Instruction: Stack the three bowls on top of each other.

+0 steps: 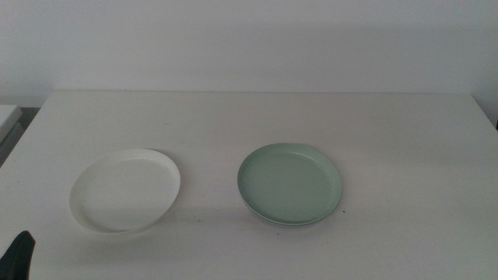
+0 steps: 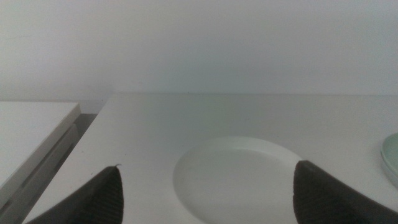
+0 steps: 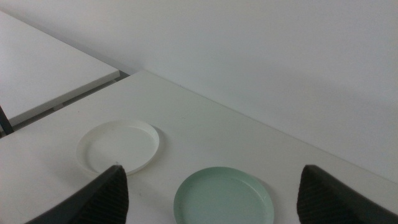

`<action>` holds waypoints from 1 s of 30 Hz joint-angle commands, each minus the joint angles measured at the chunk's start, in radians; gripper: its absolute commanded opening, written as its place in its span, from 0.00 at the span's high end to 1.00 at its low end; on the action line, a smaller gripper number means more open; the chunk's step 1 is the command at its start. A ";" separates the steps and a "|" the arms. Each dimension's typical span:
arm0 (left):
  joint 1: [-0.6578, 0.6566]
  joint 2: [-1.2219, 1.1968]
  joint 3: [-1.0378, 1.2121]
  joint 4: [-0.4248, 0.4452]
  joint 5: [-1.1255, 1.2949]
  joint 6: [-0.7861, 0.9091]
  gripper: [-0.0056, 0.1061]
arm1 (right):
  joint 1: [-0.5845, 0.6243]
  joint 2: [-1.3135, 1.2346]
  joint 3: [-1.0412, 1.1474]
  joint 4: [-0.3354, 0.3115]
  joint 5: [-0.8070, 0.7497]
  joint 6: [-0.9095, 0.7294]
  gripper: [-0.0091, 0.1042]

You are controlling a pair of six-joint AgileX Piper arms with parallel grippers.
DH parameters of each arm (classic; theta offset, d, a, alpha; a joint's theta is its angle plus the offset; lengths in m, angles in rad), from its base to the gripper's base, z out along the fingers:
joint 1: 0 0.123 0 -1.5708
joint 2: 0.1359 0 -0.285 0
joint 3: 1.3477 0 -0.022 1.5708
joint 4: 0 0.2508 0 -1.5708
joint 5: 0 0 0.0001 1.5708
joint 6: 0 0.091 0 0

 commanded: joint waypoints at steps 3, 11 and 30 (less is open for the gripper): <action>0.042 0.096 -0.059 -0.032 0.013 -0.001 0.11 | -0.003 -0.003 0.004 0.003 -0.005 -0.006 0.10; 0.117 0.636 -0.604 -0.120 0.569 -0.001 0.11 | -0.003 -0.003 0.004 0.003 -0.005 -0.006 0.10; 0.277 1.569 -1.042 -0.298 0.672 0.450 0.11 | -0.003 -0.003 0.004 0.003 -0.005 -0.006 0.10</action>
